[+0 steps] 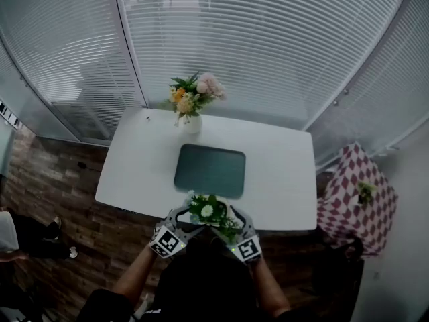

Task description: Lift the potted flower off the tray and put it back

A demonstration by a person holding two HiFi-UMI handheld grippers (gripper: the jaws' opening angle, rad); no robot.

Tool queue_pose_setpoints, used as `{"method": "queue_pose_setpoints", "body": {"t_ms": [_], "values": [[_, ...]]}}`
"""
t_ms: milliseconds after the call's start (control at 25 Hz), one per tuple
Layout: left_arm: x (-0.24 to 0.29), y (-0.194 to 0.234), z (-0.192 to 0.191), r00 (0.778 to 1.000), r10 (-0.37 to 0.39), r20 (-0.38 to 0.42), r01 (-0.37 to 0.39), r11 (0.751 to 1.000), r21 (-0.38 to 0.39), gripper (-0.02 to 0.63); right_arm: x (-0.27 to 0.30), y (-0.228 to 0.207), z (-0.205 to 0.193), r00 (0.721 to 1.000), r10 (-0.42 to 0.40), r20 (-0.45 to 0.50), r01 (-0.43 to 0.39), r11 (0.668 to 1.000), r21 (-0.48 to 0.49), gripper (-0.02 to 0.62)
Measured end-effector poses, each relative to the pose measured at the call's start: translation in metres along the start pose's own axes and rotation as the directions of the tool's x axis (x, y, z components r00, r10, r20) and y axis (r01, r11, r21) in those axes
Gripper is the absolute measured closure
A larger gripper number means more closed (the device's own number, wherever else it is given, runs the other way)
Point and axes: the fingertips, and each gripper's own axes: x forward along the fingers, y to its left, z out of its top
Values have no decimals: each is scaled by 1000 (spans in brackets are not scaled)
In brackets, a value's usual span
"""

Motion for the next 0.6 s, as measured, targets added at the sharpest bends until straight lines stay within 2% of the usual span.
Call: {"method": "queue_pose_setpoints", "body": {"t_ms": [480,600], "values": [[3,-4,8,1000,8,9,-8,1000,7,324,-8,-4,2,1000,-1,11,1,1000,-16,219],[5,-5,7,1000,11,4,-11,1000,1,324,-9,-6,0,1000,-2,15,2,1000,5,219]]}}
